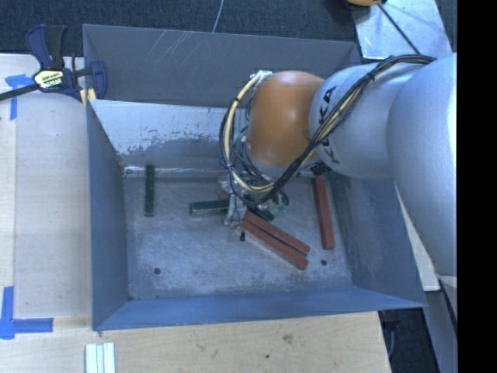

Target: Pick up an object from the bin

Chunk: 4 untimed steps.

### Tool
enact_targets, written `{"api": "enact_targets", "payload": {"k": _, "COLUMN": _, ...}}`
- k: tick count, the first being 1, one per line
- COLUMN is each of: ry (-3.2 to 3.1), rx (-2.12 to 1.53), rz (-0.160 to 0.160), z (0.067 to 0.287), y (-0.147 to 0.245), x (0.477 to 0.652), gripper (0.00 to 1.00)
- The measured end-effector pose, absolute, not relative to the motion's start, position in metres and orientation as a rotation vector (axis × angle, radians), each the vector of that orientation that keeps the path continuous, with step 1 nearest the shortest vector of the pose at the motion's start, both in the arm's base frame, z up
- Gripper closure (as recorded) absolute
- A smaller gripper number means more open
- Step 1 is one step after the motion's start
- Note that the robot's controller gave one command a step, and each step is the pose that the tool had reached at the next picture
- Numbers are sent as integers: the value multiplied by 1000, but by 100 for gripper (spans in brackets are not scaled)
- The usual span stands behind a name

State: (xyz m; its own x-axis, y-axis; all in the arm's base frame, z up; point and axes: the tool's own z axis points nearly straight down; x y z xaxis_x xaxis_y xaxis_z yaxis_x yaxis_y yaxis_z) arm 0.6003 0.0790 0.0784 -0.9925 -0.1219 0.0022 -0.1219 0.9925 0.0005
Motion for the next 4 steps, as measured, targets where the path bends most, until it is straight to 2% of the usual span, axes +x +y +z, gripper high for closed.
{"api": "enact_targets", "payload": {"k": 2, "ry": -3133, "rx": 191, "rz": 0, "z": 112, "y": 79, "x": 600, "gripper": 100}}
{"api": "enact_targets", "payload": {"k": 4, "ry": -3139, "rx": 191, "rz": 0, "z": 162, "y": 79, "x": 602, "gripper": 100}}
